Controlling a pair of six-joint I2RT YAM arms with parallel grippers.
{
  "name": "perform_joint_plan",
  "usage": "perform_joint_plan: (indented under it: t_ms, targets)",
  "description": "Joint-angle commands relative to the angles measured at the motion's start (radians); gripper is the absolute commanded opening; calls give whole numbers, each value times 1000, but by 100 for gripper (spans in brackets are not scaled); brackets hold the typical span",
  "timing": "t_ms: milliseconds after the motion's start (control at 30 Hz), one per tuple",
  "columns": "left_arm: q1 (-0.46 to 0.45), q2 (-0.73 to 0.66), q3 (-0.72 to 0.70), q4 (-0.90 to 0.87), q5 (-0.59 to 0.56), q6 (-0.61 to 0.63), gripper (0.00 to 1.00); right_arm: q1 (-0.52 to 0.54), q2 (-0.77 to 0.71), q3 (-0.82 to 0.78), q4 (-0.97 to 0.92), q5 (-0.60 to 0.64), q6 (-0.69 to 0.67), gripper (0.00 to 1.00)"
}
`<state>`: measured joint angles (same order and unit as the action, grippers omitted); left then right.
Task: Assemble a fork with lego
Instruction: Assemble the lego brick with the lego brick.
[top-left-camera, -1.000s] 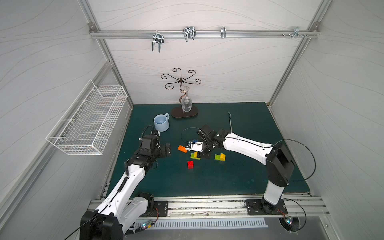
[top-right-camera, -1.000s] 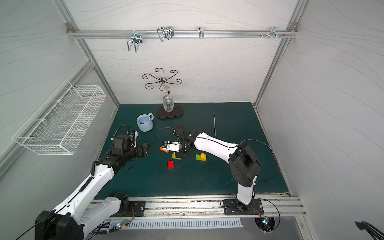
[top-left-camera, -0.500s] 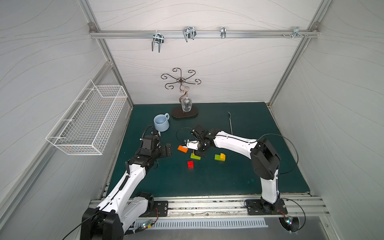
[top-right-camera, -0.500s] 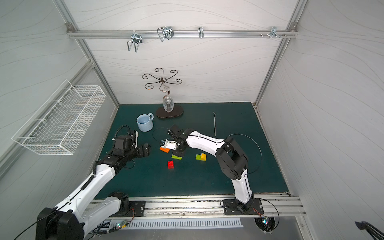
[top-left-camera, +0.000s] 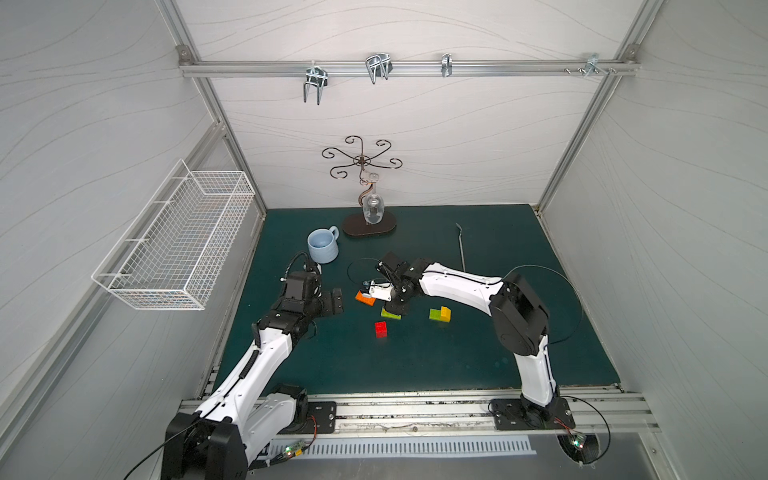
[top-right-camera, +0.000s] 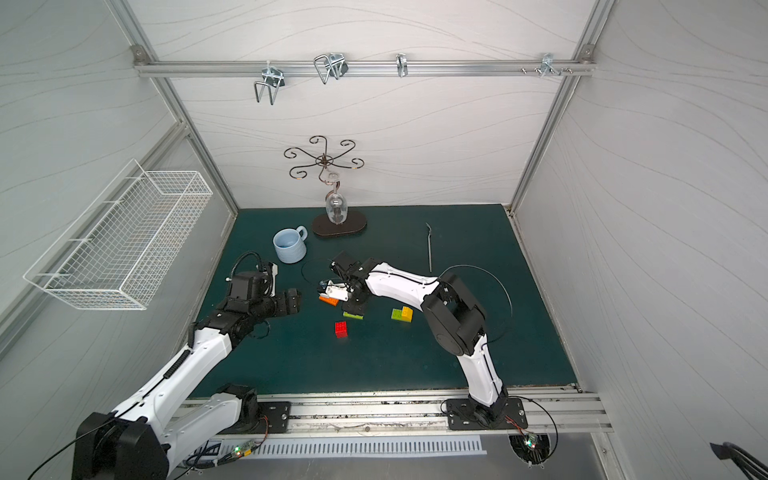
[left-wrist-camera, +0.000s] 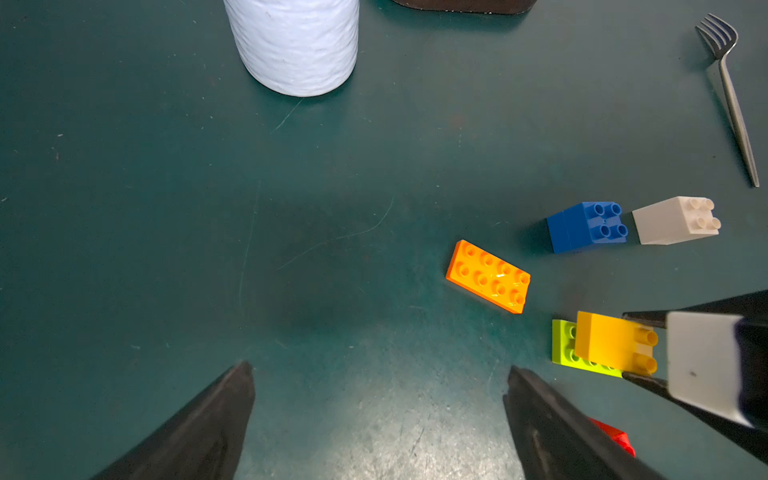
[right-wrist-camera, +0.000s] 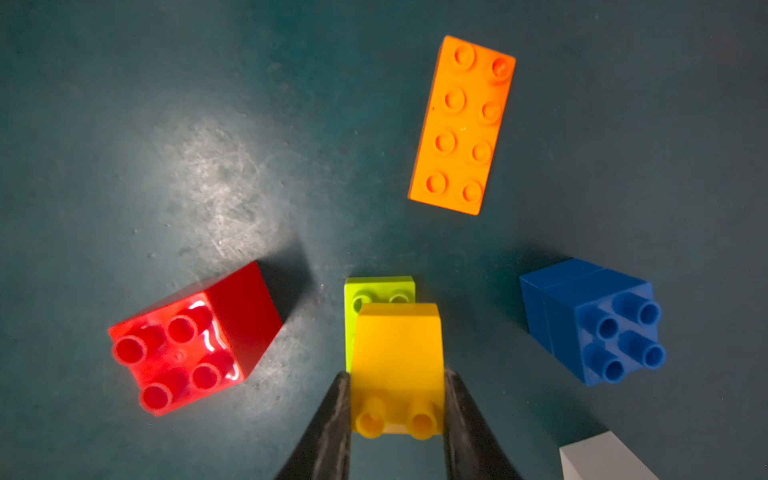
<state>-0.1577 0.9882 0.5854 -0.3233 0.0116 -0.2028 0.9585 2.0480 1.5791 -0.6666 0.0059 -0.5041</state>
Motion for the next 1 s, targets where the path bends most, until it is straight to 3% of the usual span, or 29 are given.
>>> perform_joint_plan:
  t_ms: [0,967]
  targets:
    - [4,6,2,51,2,-14,100,8,19,-4,-20,9,25,0]
    - [4,6,-2,63,5,-21,100,29,49,-32,-41,49,42,0]
